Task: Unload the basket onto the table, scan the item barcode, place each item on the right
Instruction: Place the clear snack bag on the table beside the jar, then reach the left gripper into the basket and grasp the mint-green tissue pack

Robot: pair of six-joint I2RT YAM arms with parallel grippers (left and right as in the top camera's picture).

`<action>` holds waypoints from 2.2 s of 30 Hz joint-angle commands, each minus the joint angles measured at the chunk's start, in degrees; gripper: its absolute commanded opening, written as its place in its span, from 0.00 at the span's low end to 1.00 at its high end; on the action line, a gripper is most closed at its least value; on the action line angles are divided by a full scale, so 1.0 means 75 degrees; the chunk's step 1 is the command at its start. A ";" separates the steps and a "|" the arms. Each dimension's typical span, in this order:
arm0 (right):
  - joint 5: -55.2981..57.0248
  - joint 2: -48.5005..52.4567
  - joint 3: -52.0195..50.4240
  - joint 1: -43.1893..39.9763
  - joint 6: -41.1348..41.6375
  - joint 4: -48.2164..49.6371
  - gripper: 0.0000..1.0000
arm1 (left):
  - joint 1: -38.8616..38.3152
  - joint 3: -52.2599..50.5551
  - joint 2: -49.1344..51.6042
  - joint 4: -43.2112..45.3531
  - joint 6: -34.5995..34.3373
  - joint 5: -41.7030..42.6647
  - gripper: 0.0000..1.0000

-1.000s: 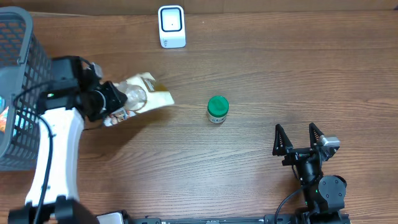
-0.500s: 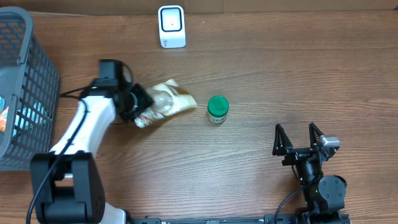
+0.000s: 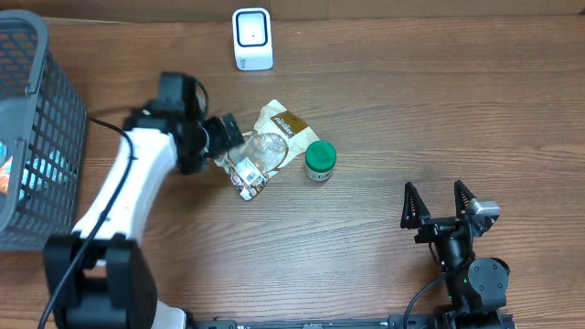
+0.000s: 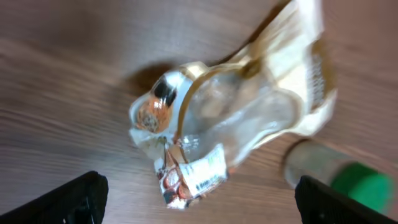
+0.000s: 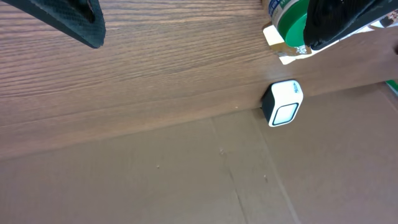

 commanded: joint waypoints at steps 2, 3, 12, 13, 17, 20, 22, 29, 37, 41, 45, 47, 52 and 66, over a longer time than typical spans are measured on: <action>-0.0032 -0.0061 -0.0079 0.0035 -0.0009 0.0047 1.00 | 0.0498 0.2014 -0.0944 -0.1134 0.0930 -0.1183 1.00; -0.0032 -0.0061 -0.0079 0.0035 -0.0006 0.0047 1.00 | 0.0664 0.2463 -0.1029 -0.1422 0.1043 -0.1343 1.00; -0.0032 -0.0061 -0.0079 0.0035 -0.0006 0.0047 1.00 | 0.3133 0.5333 -0.1157 -0.2865 0.1300 -0.1912 1.00; -0.0032 -0.0061 -0.0079 0.0035 -0.0009 0.0047 1.00 | 0.3541 0.5374 -0.1157 -0.2865 0.1151 -0.1912 0.97; -0.0032 -0.0061 -0.0079 0.0035 -0.0006 0.0047 1.00 | 0.5045 0.5225 -0.1081 -0.2865 0.0565 -0.1906 0.86; -0.0032 -0.0061 -0.0079 0.0035 -0.0009 0.0047 1.00 | 0.5977 0.4986 -0.0933 -0.2833 0.0367 -0.1906 0.80; -0.0032 -0.0061 -0.0079 0.0035 -0.0006 0.0047 1.00 | 0.6423 0.4765 -0.0793 -0.2745 0.0358 -0.1894 0.80; -0.0032 -0.0061 -0.0079 0.0035 -0.0009 0.0047 1.00 | 0.6898 0.3777 0.0070 -0.2136 0.0029 -0.1836 0.83; -0.0032 -0.0061 -0.0079 0.0035 -0.0006 0.0047 1.00 | 0.6895 0.3520 0.1821 -0.1443 0.0064 -0.1906 0.88; -0.0032 -0.0061 -0.0079 0.0035 -0.0009 0.0047 1.00 | 0.6869 0.3520 0.2439 -0.1311 0.0058 -0.1906 0.88; -0.0032 -0.0061 -0.0079 0.0035 -0.0006 0.0047 1.00 | 0.6828 0.3518 0.2961 -0.1221 0.0061 -0.1909 0.88; -0.0032 -0.0061 -0.0079 0.0035 -0.0006 0.0047 1.00 | 0.6825 0.3518 0.3197 -0.1174 0.0061 -0.1906 0.88; -0.0032 -0.0061 -0.0079 0.0035 -0.0009 0.0047 1.00 | 0.6808 0.3512 0.3643 -0.1107 0.0058 -0.1906 0.88; -0.0032 -0.0061 -0.0079 0.0035 -0.0006 0.0047 1.00 | 0.6534 0.3214 0.3978 -0.0530 0.0128 -0.1912 0.64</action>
